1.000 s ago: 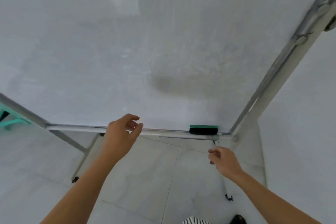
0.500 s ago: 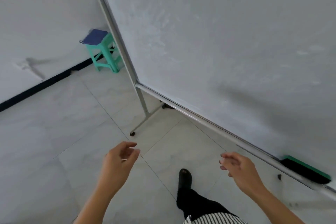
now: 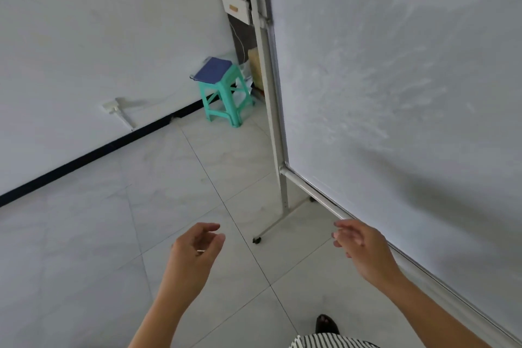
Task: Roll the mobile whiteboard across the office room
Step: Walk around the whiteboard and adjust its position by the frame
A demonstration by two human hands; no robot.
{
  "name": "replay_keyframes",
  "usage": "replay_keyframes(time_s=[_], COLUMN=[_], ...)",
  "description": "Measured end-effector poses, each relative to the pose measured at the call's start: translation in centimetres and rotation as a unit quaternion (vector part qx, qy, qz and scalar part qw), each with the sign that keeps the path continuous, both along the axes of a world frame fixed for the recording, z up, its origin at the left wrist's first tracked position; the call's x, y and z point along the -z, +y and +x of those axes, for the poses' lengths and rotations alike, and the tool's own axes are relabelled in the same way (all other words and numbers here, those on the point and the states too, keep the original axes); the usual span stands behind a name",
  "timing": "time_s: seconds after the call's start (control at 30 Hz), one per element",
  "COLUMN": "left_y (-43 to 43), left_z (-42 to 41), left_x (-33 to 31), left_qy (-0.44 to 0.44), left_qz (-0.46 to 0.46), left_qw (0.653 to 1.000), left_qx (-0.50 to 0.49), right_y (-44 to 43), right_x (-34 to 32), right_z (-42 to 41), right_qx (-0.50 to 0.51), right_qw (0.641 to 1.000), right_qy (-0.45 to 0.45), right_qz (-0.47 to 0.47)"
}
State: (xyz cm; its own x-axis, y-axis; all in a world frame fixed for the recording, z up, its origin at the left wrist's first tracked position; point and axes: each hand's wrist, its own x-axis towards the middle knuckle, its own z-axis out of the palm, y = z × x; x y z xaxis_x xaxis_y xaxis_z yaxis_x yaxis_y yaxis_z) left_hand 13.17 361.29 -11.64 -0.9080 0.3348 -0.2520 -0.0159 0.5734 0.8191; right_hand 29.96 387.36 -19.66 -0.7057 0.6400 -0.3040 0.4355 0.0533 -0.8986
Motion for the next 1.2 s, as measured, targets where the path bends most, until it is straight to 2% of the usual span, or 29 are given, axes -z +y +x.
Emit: replay_keyframes(time_s=[0.1,0.23,0.43,0.53,0.67,0.87,0.97,1.2], left_y=[0.1,1.1,6.2,11.3,19.4,30.1,32.8,34.1], left_z=[-4.6,-12.8,-26.3,-31.3,-34.6,-36.9,-37.1,-41.2], left_x=[0.2,0.4,-2.6,-4.7,-7.5,-10.1,-10.1,-9.6], left_qy=[-0.004,0.0,0.052,0.098,0.12,0.089,0.073,0.058], left_qz=[0.003,0.006,0.018,0.023,0.072,0.12,0.133,0.144], left_qw=[1.0,0.999,0.978,0.955,0.92,0.849,0.81,0.77], left_qx=[0.012,0.053,0.199,0.278,0.365,0.507,0.566,0.619], right_y=[0.4,1.1,0.5,0.3,1.7,5.6,6.2,6.7], right_x=[-0.6,-0.9,-2.6,-3.6,-4.3,-3.2,-1.9,-0.5], right_z=[-5.0,-10.7,-19.8,-24.7,-30.6,-37.4,-39.4,-43.0], right_qx=[0.007,0.067,0.195,0.205,0.18,0.159,0.193,0.24], right_qw=[1.0,0.997,0.979,0.975,0.975,0.964,0.952,0.948], right_qy=[0.002,-0.002,0.016,0.0,-0.03,-0.101,-0.104,-0.087], right_qz=[0.022,0.042,0.062,0.082,0.129,0.189,0.212,0.19])
